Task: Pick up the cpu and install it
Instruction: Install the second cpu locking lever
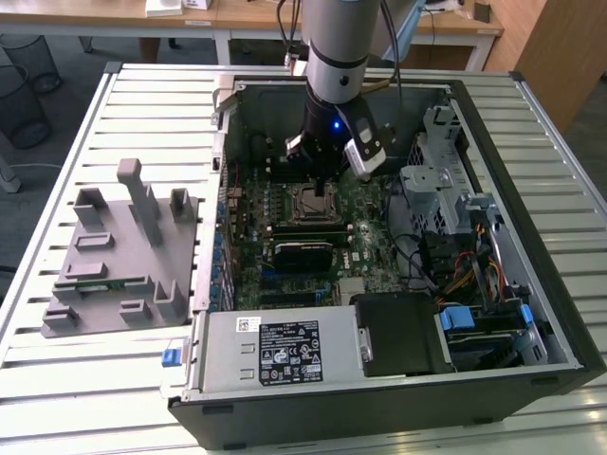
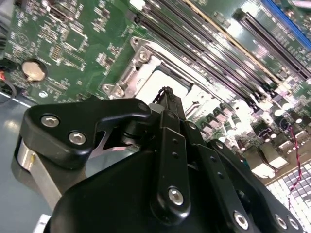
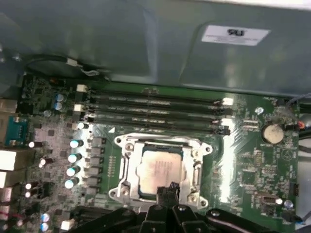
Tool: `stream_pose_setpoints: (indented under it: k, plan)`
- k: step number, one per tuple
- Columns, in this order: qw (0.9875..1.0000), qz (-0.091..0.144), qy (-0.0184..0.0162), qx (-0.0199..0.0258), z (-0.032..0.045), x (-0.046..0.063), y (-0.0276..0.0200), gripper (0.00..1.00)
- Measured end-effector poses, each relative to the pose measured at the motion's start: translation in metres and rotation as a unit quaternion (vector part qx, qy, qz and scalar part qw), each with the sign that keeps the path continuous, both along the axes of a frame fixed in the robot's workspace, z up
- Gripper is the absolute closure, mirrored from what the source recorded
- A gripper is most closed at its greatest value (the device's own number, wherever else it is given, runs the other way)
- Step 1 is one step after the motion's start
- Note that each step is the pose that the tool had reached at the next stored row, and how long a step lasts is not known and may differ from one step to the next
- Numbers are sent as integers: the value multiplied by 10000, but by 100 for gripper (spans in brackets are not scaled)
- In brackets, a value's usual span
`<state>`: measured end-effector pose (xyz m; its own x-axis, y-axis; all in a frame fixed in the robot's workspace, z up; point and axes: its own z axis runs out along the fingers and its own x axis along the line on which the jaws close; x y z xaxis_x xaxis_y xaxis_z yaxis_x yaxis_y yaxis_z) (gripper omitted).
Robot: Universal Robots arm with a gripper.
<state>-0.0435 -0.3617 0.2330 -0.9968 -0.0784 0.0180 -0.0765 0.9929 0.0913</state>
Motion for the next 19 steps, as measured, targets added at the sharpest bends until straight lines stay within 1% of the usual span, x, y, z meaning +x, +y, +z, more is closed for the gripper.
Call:
stream_pose_setpoints:
  k: [4, 11, 15, 19]
  plan:
    - [10000, 0, 0, 0, 0, -13, -8, 89]
    - [10000, 0, 1, 0, 0, -12, -89, 89]
    - [10000, 0, 1, -1, -1, -12, -111, 89]
    - [10000, 0, 1, 0, -3, -11, -150, 89]
